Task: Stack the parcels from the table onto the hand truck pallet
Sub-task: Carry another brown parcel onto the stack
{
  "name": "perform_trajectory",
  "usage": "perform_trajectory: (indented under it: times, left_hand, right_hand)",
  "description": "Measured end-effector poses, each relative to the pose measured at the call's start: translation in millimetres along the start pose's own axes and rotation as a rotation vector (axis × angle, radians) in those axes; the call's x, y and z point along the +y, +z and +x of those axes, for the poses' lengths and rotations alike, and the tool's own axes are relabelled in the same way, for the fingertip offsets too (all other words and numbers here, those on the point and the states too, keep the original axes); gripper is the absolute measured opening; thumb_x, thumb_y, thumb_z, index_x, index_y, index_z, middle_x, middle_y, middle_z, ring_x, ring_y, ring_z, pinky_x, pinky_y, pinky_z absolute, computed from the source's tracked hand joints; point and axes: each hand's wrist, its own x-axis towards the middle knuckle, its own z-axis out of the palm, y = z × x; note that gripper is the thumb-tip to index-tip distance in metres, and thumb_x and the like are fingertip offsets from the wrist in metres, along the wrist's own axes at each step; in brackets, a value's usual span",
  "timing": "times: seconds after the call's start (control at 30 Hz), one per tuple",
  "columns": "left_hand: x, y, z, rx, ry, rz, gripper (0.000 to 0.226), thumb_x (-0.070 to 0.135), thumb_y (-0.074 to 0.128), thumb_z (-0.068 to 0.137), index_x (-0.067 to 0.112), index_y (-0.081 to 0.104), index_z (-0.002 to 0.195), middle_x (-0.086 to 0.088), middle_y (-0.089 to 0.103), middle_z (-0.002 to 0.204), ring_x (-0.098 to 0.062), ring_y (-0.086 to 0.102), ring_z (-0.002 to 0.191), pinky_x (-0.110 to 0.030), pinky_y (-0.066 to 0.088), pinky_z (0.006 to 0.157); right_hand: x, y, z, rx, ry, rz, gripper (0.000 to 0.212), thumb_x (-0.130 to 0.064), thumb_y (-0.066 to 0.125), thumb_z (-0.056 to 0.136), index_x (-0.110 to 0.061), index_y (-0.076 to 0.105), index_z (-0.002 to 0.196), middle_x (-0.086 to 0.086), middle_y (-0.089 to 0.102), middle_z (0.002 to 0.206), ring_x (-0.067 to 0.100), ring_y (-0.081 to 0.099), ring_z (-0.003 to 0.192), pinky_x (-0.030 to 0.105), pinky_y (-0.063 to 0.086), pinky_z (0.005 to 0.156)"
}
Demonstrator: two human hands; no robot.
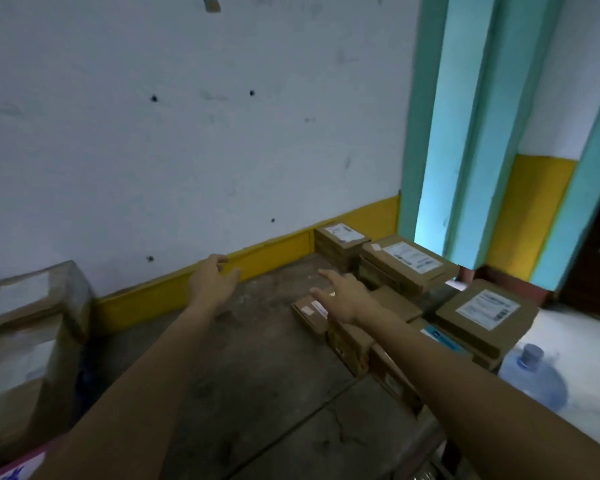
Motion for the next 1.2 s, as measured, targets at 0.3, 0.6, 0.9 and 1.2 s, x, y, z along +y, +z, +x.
perform_trajectory:
  times: [0.3,0.6,0.9,1.2]
  left_hand:
    - [-0.5,90.0,45.9,-0.069,-0.047,0.058,0.045,0.025,0.057,0.092,0.004,0.048,0.130,-0.017,0.051,0.133,-0.032,0.049,0.122,-0.040,0.041,0.099]
    - [-10.8,207.3,76.0,-0.168,-0.251,0.142,0.046,0.023,0.053,0.093,0.006,0.044,0.135,-0.015,0.050,0.137,-0.029,0.049,0.123,-0.036,0.042,0.095]
    - [-39.0,248.1,75.1,-0.304,-0.413,0.200,0.046,0.028,0.049,0.095,0.009,0.043,0.136,-0.019,0.046,0.136,-0.032,0.048,0.122,-0.042,0.043,0.103]
    - [-48.2,264.9,73.7,-0.270,-0.498,-0.055,0.058,0.027,0.053,0.092,0.018,0.029,0.143,-0.011,0.053,0.133,-0.016,0.059,0.101,-0.017,0.048,0.063]
  right_hand:
    - [83.0,-5.8,83.4,-0.074,0.136,-0.061,0.059,-0.047,0.041,0.094,-0.029,0.022,0.146,0.017,0.024,0.151,0.038,0.023,0.138,0.049,0.026,0.109]
    - [148.3,-0.6,177.9,-0.301,0.125,-0.116,0.053,-0.043,0.040,0.095,-0.019,0.031,0.141,0.017,0.037,0.142,0.034,0.042,0.127,0.048,0.040,0.103]
    - [173.7,27.4,219.9,-0.584,0.162,-0.280,0.042,-0.033,0.044,0.095,-0.020,0.044,0.135,0.006,0.051,0.134,0.022,0.051,0.120,0.038,0.040,0.101]
    - [177.8,38.1,230.6,-0.597,0.159,-0.286,0.052,-0.036,0.047,0.093,-0.017,0.036,0.140,0.011,0.039,0.143,0.026,0.044,0.126,0.039,0.038,0.102]
